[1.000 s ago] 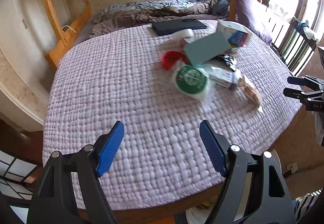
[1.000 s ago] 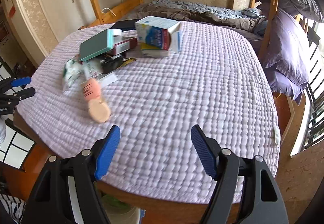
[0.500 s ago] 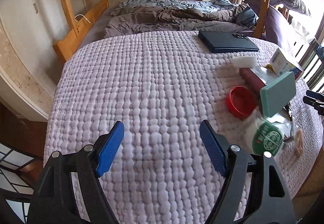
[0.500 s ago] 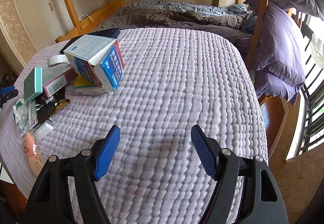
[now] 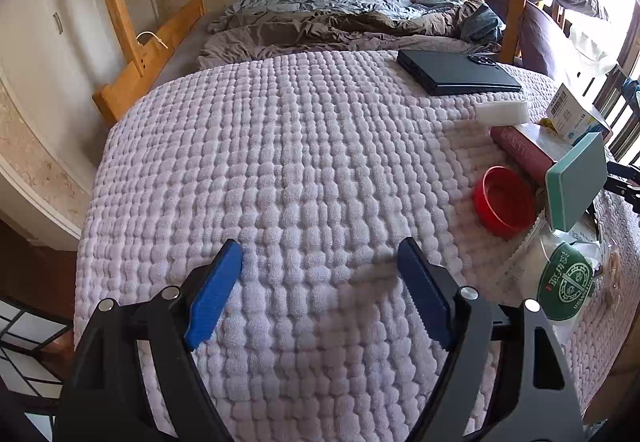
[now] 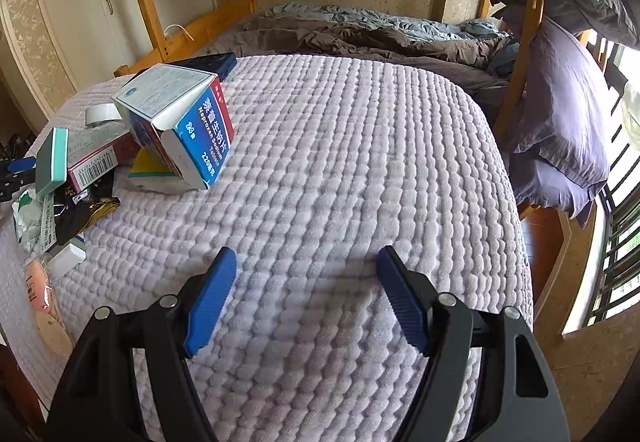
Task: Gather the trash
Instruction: 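Move both open tools back over the quilt toward the remaining items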
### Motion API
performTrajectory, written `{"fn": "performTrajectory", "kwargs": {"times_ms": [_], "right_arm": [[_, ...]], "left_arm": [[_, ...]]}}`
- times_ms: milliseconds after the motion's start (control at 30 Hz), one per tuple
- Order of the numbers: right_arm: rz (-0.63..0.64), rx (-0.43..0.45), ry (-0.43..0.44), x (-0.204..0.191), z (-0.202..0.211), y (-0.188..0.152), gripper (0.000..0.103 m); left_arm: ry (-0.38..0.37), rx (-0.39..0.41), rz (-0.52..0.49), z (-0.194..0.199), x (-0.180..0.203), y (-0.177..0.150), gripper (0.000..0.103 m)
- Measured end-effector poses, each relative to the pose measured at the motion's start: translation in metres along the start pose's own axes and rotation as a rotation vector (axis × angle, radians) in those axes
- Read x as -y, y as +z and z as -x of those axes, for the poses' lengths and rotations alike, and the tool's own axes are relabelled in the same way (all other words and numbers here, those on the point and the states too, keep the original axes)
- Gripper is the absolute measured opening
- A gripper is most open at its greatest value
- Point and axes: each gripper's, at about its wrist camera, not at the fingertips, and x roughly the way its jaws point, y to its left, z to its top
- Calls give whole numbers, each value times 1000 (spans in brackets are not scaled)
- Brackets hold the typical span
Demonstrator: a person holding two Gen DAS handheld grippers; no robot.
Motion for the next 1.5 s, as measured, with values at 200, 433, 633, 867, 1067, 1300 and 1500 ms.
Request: {"fn": "performTrajectory", "kwargs": {"times_ms": [200,433,633,867,1067,1300,1500], "right_arm": [[25,17,-12,-6,0,-6,77],[45,3,-8,-13,-4,-6,92],[36,-8,-10,-14,-7,-5,99],[34,-10,-13,-14,-9,-3,99],[25,-3,-20,-14,-8,-5,99],[26,-3,-19,-14,-8,-5,99],[26,-3,-19,-14,-8,-5,99]], "left_arm": [[11,10,-28,-3,4,-1,90],[7,2,-32,-7,3,-2,102],[5,5,-36,-7,3,-2,102],[4,16,-33,-6,3,-4,102],[1,18,-32,-5,2,-5,102],[1,18,-31,-6,2,-5,102],[2,18,-31,-6,2,-5,102]]}}
